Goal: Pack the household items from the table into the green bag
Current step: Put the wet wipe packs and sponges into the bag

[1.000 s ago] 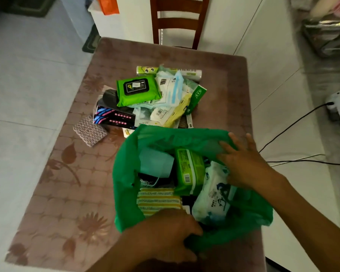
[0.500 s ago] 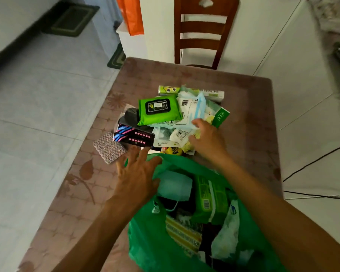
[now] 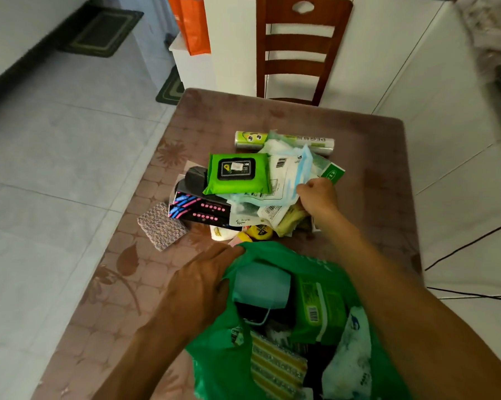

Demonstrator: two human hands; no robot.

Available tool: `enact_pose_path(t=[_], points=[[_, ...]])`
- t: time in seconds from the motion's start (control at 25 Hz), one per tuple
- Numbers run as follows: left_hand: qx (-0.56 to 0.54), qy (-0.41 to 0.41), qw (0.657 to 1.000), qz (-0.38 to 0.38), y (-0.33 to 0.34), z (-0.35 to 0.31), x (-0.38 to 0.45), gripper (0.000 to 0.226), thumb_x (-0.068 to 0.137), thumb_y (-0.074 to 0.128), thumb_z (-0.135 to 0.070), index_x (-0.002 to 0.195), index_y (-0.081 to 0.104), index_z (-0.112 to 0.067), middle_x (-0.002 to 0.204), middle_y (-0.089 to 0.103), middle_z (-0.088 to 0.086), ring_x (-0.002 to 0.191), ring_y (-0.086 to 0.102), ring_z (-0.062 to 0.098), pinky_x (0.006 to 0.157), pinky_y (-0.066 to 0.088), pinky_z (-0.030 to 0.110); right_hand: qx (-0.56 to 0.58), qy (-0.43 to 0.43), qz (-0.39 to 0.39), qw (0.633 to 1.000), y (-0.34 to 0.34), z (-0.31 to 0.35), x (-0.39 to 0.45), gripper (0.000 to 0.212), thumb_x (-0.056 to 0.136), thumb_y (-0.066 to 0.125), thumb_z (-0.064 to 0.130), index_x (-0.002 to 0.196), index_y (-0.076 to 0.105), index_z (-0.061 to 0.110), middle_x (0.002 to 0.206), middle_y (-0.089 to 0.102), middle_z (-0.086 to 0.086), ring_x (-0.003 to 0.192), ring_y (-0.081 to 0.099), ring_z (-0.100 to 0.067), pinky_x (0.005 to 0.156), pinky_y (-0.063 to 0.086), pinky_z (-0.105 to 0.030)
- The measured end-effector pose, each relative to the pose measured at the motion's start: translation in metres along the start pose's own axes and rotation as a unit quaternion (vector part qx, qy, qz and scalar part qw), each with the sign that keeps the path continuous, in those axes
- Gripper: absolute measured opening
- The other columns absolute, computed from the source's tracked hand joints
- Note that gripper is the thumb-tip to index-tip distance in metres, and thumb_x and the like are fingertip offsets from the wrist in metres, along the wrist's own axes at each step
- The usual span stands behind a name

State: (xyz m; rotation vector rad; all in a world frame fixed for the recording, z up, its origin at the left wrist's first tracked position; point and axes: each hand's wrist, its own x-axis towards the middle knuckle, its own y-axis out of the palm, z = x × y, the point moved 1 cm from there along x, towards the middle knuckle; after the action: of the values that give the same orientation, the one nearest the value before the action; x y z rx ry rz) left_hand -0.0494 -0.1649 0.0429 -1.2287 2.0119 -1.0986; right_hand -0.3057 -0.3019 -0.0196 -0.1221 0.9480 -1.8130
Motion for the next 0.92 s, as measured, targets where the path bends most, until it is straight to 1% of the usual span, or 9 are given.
enact_pose_path(t=[0.12, 0.24, 0.36, 0.44, 0.48, 0.56, 0.64, 0.8, 0.92], points=[[-0.007, -0.003, 1.000, 0.016, -0.003, -0.007, -0.002, 0.069, 0.070, 0.069, -0.003, 0.131, 0.046, -0.028, 0.122, 0.057, -0.002, 0.099, 0.062, 0.023, 0.075, 0.057, 0.041, 0.018, -0.046, 0.006, 0.999, -0.038, 0.001, -0.028, 0.022, 0.079, 0.058, 0.019, 0.062, 0.059, 0.007, 0.063, 0.065, -0.009, 0.058, 0.065, -0.021, 0.056, 0.052, -0.039], [0.076, -0.097, 0.988, 0.091, -0.007, -0.009, -0.006, 0.094, 0.071, 0.072, -0.018, 0.145, 0.017, -0.035, 0.145, 0.035, -0.001, 0.099, 0.058, 0.025, 0.072, 0.053, 0.039, 0.229, -0.057, -0.041, 0.971, -0.103, 0.016, -0.083, 0.019, 0.075, 0.063, 0.016, 0.064, 0.060, 0.000, 0.062, 0.056, -0.021, 0.056, 0.053, -0.014, 0.058, 0.040, -0.033], [0.106, -0.133, 0.974, 0.148, -0.004, -0.013, -0.006, 0.111, 0.072, 0.069, -0.011, 0.146, -0.010, -0.036, 0.156, 0.010, -0.002, 0.078, 0.056, 0.023, 0.058, 0.045, 0.032, 0.530, -0.013, 0.015, 0.848, -0.165, 0.013, -0.170, 0.030, 0.084, 0.050, 0.015, 0.062, 0.071, 0.014, 0.067, 0.068, -0.006, 0.059, 0.067, -0.017, 0.061, 0.054, -0.028], [0.078, -0.091, 0.984, 0.134, -0.008, -0.020, -0.006, 0.110, 0.071, 0.066, -0.005, 0.147, -0.008, -0.033, 0.157, 0.012, -0.003, 0.079, 0.059, 0.026, 0.059, 0.047, 0.034, 0.631, -0.010, 0.092, 0.770, -0.173, -0.024, -0.208, 0.035, 0.083, 0.041, 0.013, 0.086, 0.075, 0.012, 0.083, 0.074, -0.008, 0.076, 0.073, -0.020, 0.065, 0.059, -0.034], [0.061, -0.072, 0.987, 0.128, -0.009, -0.022, -0.005, 0.109, 0.070, 0.065, -0.002, 0.148, -0.006, -0.032, 0.157, 0.014, -0.003, 0.080, 0.060, 0.026, 0.059, 0.048, 0.034, 0.646, 0.003, 0.122, 0.753, -0.167, -0.046, -0.222, 0.042, 0.085, 0.036, 0.012, 0.108, 0.069, 0.005, 0.104, 0.072, -0.017, 0.097, 0.070, -0.028, 0.084, 0.056, -0.042], [0.028, -0.059, 0.990, 0.124, -0.011, -0.023, -0.002, 0.109, 0.069, 0.063, 0.003, 0.148, -0.002, -0.032, 0.158, 0.013, -0.005, 0.079, 0.060, 0.022, 0.056, 0.048, 0.029, 0.594, 0.066, 0.136, 0.790, -0.149, -0.087, -0.238, 0.056, 0.093, 0.016, 0.013, 0.142, 0.037, -0.004, 0.143, 0.045, -0.027, 0.134, 0.040, -0.039, 0.115, 0.021, -0.050], [0.024, -0.038, 0.992, 0.122, -0.010, -0.023, -0.004, 0.108, 0.069, 0.061, 0.005, 0.148, -0.001, -0.033, 0.158, 0.009, -0.008, 0.074, 0.056, 0.017, 0.054, 0.045, 0.026, 0.624, 0.033, 0.213, 0.751, -0.133, -0.113, -0.244, 0.056, 0.097, 0.014, 0.016, 0.147, 0.026, -0.004, 0.151, 0.033, -0.026, 0.142, 0.027, -0.039, 0.118, 0.008, -0.050], [0.022, -0.049, 0.993, 0.100, -0.002, -0.017, -0.006, 0.106, 0.070, 0.065, 0.005, 0.149, 0.004, -0.033, 0.150, 0.010, -0.016, 0.064, 0.057, 0.015, 0.050, 0.045, 0.023, 0.622, -0.070, 0.293, 0.723, -0.122, -0.110, -0.233, 0.046, 0.105, 0.028, 0.018, 0.146, 0.031, -0.003, 0.154, 0.034, -0.017, 0.144, 0.029, -0.027, 0.119, 0.019, -0.041], [-0.078, -0.023, 0.990, 0.112, 0.003, 0.006, -0.005, 0.082, 0.075, 0.064, -0.018, 0.137, 0.022, -0.053, 0.148, 0.035, 0.002, 0.098, 0.063, 0.030, 0.077, 0.054, 0.043, 0.553, 0.052, 0.264, 0.789, -0.117, -0.086, -0.234, 0.044, 0.104, 0.026, 0.009, 0.112, 0.069, -0.003, 0.119, 0.069, -0.013, 0.114, 0.062, -0.014, 0.101, 0.044, -0.026]])
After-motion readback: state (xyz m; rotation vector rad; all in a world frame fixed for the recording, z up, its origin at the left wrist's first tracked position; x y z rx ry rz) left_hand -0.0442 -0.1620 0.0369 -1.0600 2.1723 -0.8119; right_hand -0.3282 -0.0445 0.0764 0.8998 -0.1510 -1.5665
